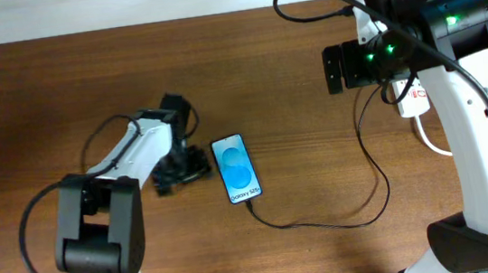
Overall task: Plug charger to phone and switch on socket
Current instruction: 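Open the left gripper and retract it to the lower left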
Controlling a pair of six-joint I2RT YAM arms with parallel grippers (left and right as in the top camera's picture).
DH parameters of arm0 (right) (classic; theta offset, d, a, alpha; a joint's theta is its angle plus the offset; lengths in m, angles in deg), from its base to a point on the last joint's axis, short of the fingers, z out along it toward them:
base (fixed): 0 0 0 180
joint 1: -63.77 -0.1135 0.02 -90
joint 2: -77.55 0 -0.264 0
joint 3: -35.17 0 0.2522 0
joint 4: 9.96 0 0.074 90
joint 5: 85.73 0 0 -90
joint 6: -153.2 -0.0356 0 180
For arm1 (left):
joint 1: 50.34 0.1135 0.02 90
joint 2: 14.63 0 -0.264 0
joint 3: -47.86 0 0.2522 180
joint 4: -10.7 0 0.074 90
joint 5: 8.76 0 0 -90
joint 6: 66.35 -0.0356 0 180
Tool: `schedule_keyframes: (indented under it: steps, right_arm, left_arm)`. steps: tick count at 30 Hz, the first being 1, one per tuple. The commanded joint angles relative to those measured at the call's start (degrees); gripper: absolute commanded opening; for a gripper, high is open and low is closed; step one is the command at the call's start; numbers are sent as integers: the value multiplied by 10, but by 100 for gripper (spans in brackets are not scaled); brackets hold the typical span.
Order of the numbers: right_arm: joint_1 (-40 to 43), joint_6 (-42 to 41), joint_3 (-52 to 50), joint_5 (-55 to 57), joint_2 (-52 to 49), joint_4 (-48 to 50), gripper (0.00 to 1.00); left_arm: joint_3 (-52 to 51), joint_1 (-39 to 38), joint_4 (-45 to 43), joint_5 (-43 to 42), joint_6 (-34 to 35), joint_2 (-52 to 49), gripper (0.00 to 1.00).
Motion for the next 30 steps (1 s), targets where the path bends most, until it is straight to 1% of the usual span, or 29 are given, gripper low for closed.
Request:
schedule_keyframes:
  steps: [1, 2, 4, 5, 6, 7, 10, 11, 12, 14, 15, 18, 24, 27, 30]
  right_arm:
    - [3, -4, -3, 47, -3, -9, 98]
    - [3, -5, -3, 59, -3, -15, 98]
    - [4, -5, -3, 59, -3, -20, 98]
    - [4, -5, -3, 59, -3, -26, 98]
    - [4, -5, -3, 59, -3, -33, 98]
    - [4, -8, -3, 59, -3, -47, 98]
    - [4, -22, -3, 56, -2, -47, 98]
    - [4, -22, -3, 56, -2, -47, 98]
    - [4, -22, -3, 56, -1, -47, 98]
    - [4, -22, -3, 56, 5, -47, 98]
    - [4, -22, -3, 56, 15, -47, 98]
    - [4, -22, -3, 56, 52, -47, 98]
    - [4, -22, -6, 77, 152, -47, 98]
    - [4, -23, -58, 84, 224, -47, 98]
    - [10, -89, -159, 106, 285, -46, 98]
  left_arm:
    - [44, 4, 64, 107, -25, 145, 82]
    - [44, 4, 84, 108, -25, 232, 82]
    - [44, 4, 112, 119, -25, 345, 82]
    - [44, 4, 126, 124, -25, 409, 86]
    - [44, 4, 142, 130, -25, 466, 86]
    - [44, 4, 159, 133, -25, 511, 87]
    - [44, 4, 216, 133, -25, 659, 90]
    - [44, 4, 230, 137, -25, 681, 91]
    - [44, 4, 266, 153, -25, 724, 92]
    - [44, 4, 309, 176, -25, 766, 95]
    - [44, 4, 334, 203, -25, 786, 96]
    - [43, 4, 376, 227, -25, 794, 100]
    - [28, 4, 373, 226, -22, 795, 100]
    - [28, 4, 373, 211, -22, 795, 99]
    - [28, 4, 373, 211, -22, 795, 99]
